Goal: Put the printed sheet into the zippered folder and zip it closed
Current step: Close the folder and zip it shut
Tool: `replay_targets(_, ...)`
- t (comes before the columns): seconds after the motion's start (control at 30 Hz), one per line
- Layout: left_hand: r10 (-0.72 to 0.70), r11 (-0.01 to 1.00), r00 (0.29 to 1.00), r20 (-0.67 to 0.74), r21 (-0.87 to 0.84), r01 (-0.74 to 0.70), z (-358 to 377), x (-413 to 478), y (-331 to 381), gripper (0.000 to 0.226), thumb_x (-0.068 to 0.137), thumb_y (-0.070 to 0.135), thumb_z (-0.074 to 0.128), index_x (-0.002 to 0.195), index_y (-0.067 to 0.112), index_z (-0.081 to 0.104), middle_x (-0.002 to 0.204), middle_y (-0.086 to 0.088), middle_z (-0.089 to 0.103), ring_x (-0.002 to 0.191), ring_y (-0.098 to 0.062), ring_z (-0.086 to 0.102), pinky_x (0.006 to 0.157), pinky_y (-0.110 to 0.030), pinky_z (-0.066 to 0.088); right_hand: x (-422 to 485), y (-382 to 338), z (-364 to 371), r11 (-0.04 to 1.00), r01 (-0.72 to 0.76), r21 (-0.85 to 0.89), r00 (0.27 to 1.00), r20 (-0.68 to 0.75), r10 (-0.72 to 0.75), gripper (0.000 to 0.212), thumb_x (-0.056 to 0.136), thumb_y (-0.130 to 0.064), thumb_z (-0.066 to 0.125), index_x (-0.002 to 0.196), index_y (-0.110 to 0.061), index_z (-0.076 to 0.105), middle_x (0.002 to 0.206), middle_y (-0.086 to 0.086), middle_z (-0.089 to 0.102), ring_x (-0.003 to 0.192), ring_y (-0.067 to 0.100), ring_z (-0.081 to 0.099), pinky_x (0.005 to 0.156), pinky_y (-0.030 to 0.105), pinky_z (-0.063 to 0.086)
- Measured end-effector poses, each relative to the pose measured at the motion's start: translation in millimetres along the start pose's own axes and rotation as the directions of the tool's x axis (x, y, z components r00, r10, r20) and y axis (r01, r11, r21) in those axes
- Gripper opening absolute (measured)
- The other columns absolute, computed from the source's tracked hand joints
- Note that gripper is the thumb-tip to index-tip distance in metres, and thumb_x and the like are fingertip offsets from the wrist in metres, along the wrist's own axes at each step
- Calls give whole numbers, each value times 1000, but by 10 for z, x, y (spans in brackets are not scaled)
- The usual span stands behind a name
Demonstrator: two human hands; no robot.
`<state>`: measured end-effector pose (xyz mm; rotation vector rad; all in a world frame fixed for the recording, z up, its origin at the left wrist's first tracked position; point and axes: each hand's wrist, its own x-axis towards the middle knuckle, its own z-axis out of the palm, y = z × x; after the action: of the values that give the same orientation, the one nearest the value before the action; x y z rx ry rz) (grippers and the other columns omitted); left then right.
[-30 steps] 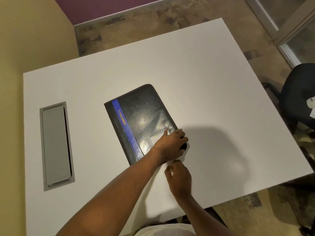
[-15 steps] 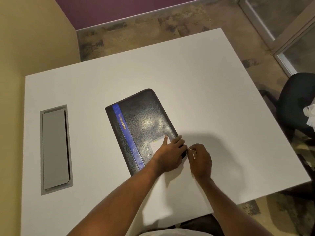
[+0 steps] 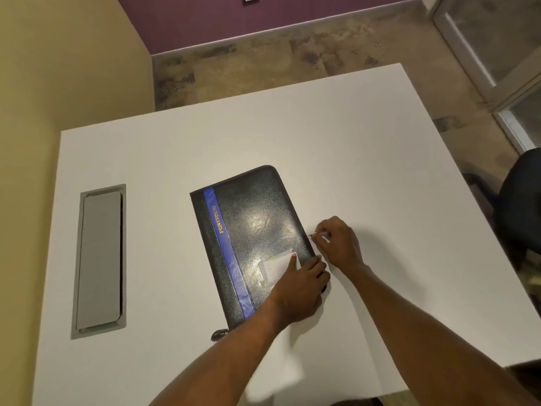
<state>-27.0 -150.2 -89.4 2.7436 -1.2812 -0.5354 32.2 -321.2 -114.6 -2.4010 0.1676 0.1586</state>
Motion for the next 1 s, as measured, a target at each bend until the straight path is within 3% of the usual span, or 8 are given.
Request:
replay_targets(0.3, -44, 999, 997, 55, 14, 44, 85, -51, 55, 49, 93, 30, 58, 138, 12, 52, 148, -11, 50, 153, -29, 36, 116, -66, 35, 679, -212, 44, 998, 50, -34, 998, 29, -49, 12, 86, -26, 79, 85, -18, 71, 91, 2, 66, 86, 26, 64, 77, 38, 50)
replay_targets(0.4, -56, 998, 997, 57, 39, 54, 133, -125, 70, 47, 93, 32, 58, 137, 15, 56, 148, -7, 54, 152, -26, 40, 118, -61, 38, 834, -242, 58, 998, 46, -42, 998, 48, -44, 11, 87, -26, 78, 85, -18, 70, 91, 1, 66, 85, 24, 65, 77, 37, 51)
replay_targets(0.53, -137, 990, 986, -97, -59, 132, 88, -72, -11, 44, 93, 36, 54, 134, 20, 59, 140, -1, 59, 141, -20, 50, 119, -50, 41, 888, -229, 83, 998, 50, -26, 995, 85, -48, 11, 88, -23, 77, 88, -15, 70, 91, 1, 66, 86, 24, 64, 80, 41, 52)
replay_targets(0.63, -334, 929, 924, -186, -229, 290, -130, 140, -287, 51, 98, 34, 50, 145, 16, 55, 150, -2, 53, 145, -20, 44, 121, -50, 37, 896, -193, 85, 999, 51, 3, 994, 97, -51, 11, 87, -21, 78, 88, -14, 70, 89, 2, 65, 83, 24, 63, 78, 43, 52)
replay_targets(0.77, -579, 778, 807, -117, -375, 504, -444, 547, -845, 64, 103, 33, 47, 162, 13, 32, 169, -4, 28, 159, -21, 21, 130, -53, 17, 888, -137, 104, 998, 57, 10, 993, 102, -58, 9, 88, -22, 76, 87, -17, 68, 86, -3, 64, 79, 18, 60, 76, 44, 53)
replay_targets(1.0, -760, 596, 650, -30, -433, 676, -702, 1066, -1825, 65, 106, 31, 44, 164, 11, 24, 175, -7, 16, 163, -26, 8, 131, -54, 8, 906, -52, 174, 997, 61, 55, 992, 108, -67, 9, 90, -23, 75, 87, -20, 68, 87, -6, 63, 78, 14, 59, 74, 44, 54)
